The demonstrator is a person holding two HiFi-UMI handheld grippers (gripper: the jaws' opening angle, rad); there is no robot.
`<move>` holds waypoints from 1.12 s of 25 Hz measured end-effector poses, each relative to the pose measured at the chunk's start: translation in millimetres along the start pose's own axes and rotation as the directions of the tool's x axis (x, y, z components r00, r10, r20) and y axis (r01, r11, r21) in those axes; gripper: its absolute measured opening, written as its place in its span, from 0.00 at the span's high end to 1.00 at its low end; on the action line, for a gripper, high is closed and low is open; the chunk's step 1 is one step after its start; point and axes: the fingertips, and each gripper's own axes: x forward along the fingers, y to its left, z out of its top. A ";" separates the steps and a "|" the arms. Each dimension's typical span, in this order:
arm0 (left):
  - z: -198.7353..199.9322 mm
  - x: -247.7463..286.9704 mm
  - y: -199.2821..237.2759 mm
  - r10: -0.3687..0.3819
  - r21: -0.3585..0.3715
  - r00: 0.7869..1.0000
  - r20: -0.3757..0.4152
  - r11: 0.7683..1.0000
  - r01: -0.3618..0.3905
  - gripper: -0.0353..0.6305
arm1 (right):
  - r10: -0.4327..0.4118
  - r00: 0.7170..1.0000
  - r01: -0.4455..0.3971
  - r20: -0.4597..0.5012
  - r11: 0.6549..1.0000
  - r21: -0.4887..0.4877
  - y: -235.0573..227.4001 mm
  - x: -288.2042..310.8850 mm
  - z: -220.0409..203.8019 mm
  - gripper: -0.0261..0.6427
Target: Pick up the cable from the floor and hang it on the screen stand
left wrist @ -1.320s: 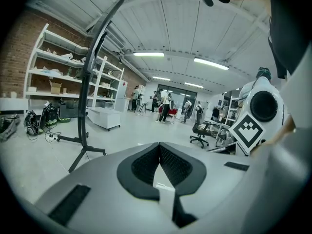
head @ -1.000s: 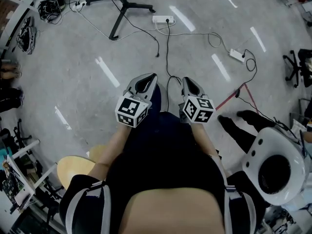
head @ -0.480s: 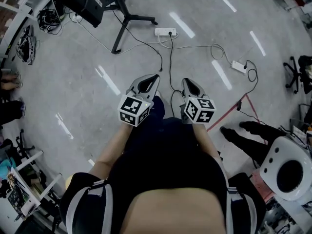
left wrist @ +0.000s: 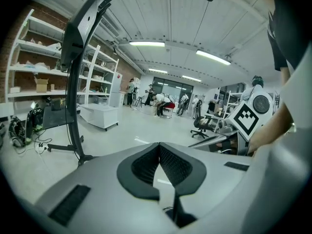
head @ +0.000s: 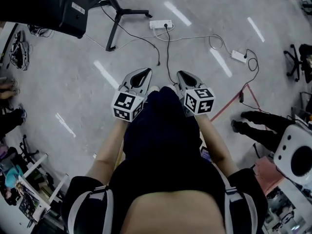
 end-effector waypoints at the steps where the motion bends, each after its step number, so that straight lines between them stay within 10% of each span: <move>1: -2.5 3.0 3.2 0.003 -0.001 1.000 -0.007 1.000 -0.003 0.94 | 0.000 1.000 0.000 -0.011 1.000 -0.002 -4.7 4.0 -1.2 0.92; 17: -62.7 117.2 62.0 0.034 0.012 0.997 -0.073 0.999 -0.034 0.94 | 0.070 0.986 -0.072 -0.149 0.997 -0.007 -79.6 121.9 -22.0 0.92; 28: -191.5 187.4 98.2 0.015 -0.023 0.974 -0.225 0.999 -0.021 0.94 | 0.121 0.953 -0.095 -0.278 0.990 0.105 -148.0 239.3 -123.5 0.73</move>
